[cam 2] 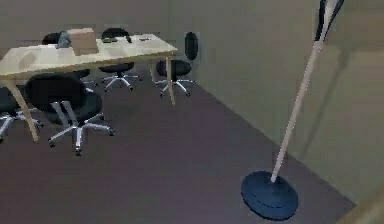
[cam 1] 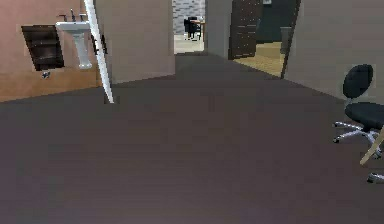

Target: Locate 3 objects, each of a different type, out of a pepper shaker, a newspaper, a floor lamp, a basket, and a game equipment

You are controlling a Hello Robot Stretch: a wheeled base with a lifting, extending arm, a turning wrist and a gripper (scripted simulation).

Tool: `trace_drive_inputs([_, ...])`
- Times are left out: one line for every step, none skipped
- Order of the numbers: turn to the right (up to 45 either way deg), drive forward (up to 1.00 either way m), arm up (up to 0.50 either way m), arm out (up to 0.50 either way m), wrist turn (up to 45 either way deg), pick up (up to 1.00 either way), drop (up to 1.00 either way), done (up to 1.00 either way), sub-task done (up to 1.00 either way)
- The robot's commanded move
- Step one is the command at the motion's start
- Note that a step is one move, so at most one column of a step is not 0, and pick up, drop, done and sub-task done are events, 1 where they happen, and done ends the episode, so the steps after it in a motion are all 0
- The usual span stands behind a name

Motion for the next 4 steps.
trace_drive_inputs([0.0,1.0,0.0,0.0,0.0,0.0,0.0,0.0,0.0])
trace_drive_inputs([0.0,1.0,0.0,0.0,0.0,0.0,0.0,0.0,0.0])
trace_drive_inputs([0.0,1.0,0.0,0.0,0.0,0.0,0.0,0.0,0.0])
trace_drive_inputs([0.0,1.0,0.0,0.0,0.0,0.0,0.0,0.0,0.0])
